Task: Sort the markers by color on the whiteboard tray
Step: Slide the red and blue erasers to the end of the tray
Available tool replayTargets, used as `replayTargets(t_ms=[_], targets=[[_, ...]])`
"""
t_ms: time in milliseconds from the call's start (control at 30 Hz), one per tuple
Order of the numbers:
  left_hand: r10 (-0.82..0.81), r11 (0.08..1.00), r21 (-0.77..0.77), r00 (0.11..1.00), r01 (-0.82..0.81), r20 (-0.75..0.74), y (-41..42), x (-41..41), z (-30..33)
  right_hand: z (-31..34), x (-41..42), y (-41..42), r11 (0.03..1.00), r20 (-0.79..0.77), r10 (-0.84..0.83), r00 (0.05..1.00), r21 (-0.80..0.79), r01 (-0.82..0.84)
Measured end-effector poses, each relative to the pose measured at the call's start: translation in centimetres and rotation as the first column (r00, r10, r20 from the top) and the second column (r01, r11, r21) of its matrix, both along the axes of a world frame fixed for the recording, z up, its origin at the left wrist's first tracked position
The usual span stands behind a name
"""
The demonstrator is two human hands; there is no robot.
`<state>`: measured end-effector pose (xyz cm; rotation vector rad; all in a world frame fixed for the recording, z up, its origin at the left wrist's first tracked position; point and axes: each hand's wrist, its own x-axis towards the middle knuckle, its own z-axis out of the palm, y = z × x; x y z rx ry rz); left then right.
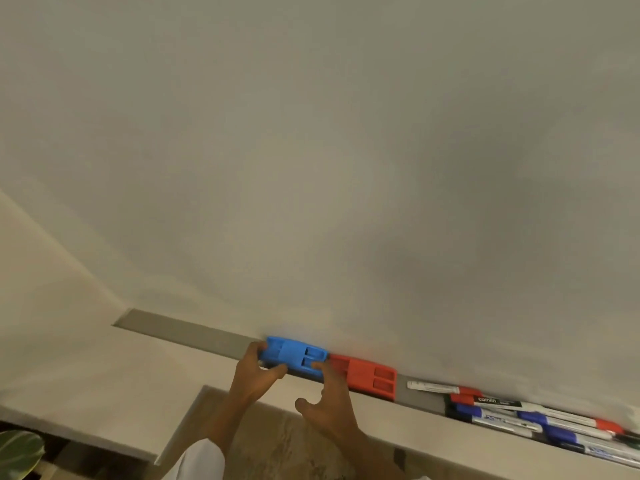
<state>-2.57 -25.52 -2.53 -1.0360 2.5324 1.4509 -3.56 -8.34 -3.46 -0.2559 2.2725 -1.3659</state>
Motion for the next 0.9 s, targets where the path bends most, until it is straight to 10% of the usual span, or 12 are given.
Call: replayTargets(t_ms=[467,900], targets=[[0.063,0.982,-0.172,0.99,-0.085,-0.129,5.0,0.0,0.1,-0.3,0.6,6.6,0.985,-0.076,-0.129,0.989,0.106,0.137],[-0.286,0.931,0.217,0.956,0.293,-0.061,25.2,-2.4,0.2,-0.4,-0.5,26.3,0.785,-0.176,-0.585,0.792,0.121,0.607]])
